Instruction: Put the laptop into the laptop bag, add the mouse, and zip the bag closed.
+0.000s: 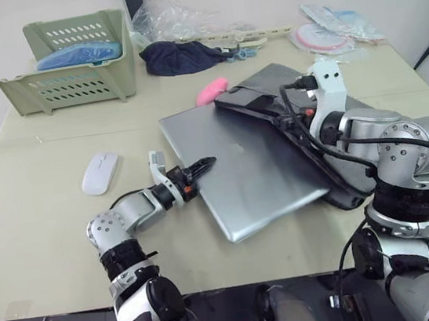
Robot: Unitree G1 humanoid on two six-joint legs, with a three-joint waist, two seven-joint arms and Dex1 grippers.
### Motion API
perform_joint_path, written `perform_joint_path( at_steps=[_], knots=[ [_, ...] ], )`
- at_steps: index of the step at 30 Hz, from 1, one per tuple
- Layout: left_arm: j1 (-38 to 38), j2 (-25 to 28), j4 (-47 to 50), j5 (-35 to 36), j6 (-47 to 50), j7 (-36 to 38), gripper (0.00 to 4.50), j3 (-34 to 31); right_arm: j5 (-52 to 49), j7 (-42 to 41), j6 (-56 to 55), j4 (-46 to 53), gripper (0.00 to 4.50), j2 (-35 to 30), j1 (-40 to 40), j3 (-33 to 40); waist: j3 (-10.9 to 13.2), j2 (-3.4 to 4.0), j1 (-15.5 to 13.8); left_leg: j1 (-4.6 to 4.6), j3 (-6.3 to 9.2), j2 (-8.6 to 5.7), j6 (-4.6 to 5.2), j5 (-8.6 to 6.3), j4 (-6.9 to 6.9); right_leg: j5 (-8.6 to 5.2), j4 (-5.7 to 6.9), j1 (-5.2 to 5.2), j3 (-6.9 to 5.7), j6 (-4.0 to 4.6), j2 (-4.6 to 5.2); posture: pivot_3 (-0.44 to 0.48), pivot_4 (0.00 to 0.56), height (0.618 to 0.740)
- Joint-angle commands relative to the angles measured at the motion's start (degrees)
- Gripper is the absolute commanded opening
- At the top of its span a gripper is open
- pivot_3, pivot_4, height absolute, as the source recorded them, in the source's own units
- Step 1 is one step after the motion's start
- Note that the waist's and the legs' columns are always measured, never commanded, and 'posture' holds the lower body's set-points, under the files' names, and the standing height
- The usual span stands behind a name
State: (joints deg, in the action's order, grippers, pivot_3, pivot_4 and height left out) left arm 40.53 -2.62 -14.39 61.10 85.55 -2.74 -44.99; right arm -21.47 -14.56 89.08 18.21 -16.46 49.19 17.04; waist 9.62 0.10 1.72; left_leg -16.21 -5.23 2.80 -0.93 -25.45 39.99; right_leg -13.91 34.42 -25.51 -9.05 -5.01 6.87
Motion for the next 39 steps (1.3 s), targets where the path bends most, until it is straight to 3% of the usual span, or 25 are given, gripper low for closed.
perform_joint_path(
  at_steps=[1,8,22,39],
  knots=[
    [1.9,-0.5,0.9,5.3,-1.5,0.4,0.41,-0.8,0.6,1.9,1.0,1.6,0.01,0.6,2.2,2.7,0.0,0.00,0.0,0.00,0.00,0.00,0.00,0.00,0.00,0.00,0.00,0.00,0.00,0.00,0.00,0.000,0.150,0.740],
    [1.2,-0.4,0.8,6.2,-2.9,-0.7,0.41,0.2,1.6,10.1,3.4,-0.3,0.01,8.7,6.5,12.9,0.0,0.01,0.0,0.00,0.00,0.00,0.00,0.00,-0.01,0.00,0.01,-0.02,0.00,0.00,0.00,0.000,0.150,0.740],
    [0.9,0.3,-0.4,6.4,-5.2,0.1,0.41,3.0,-8.5,23.2,3.4,4.6,0.01,19.0,3.9,15.8,0.0,0.05,0.1,0.00,0.01,0.00,0.00,0.00,-0.04,0.00,-0.01,-0.02,-0.01,0.00,-0.02,0.000,0.150,0.740],
    [3.5,-4.0,-2.5,7.1,-6.3,2.4,0.41,10.9,-16.8,30.8,3.4,2.6,0.01,18.1,3.5,16.0,0.0,0.06,0.0,-0.05,0.02,0.00,0.00,0.00,-0.05,0.00,-0.06,-0.02,-0.01,0.00,-0.01,0.000,0.150,0.740]
  ],
)
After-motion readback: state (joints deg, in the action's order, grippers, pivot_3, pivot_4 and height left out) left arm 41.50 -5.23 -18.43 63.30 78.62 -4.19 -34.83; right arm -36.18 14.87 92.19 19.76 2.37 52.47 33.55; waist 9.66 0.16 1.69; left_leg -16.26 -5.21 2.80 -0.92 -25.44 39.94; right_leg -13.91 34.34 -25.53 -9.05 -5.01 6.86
